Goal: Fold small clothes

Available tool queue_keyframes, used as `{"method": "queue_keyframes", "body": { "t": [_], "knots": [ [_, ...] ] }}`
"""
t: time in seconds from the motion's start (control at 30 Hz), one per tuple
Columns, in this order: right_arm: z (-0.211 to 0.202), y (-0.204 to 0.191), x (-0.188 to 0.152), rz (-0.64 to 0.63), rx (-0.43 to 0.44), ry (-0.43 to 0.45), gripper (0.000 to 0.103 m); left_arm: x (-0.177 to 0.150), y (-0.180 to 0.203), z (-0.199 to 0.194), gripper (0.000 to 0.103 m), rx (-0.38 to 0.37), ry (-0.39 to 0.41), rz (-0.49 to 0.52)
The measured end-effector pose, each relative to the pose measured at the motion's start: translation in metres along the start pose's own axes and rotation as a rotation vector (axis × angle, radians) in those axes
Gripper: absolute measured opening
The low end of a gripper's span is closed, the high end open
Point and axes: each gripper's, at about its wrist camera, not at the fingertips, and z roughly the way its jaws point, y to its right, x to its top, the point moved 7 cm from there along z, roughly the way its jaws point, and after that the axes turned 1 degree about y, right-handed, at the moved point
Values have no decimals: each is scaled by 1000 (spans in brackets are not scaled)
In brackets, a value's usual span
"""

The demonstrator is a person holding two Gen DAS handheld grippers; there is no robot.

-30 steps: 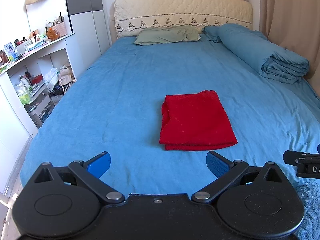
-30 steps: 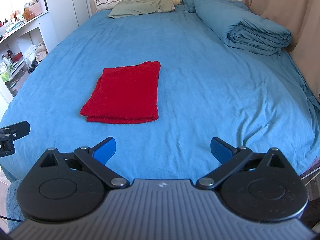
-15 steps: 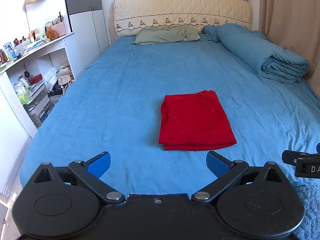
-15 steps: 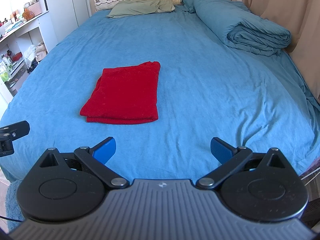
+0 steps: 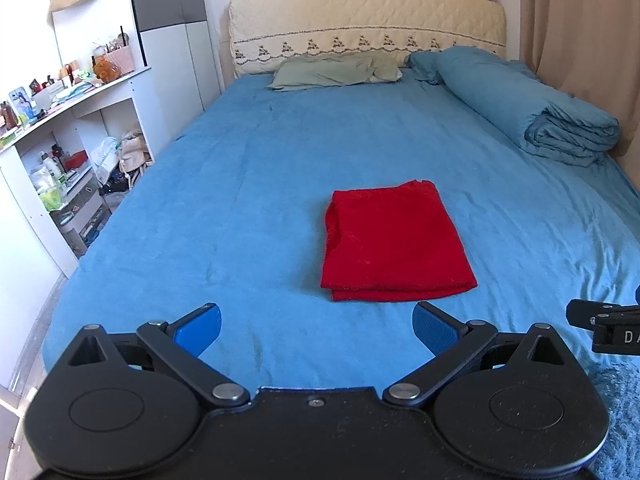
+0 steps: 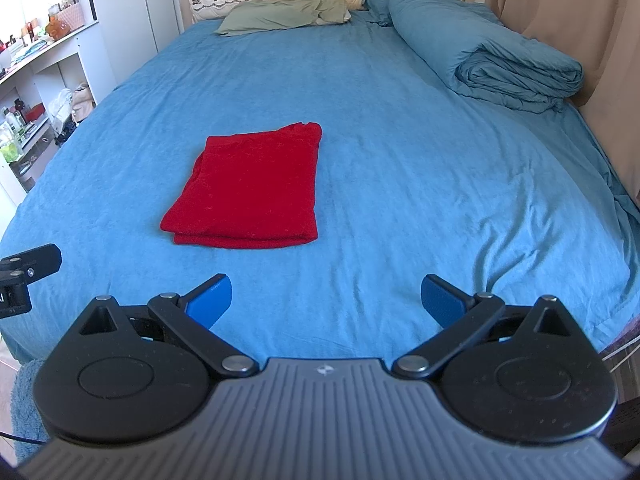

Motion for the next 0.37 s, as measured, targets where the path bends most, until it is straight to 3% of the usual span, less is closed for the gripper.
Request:
{"method": "queue_keyframes", "body": {
  "t": [0.37],
  "knots": [
    [0,1,0,1,1,-1,103,1,-4,0,103,-1,19,-20]
  ]
}}
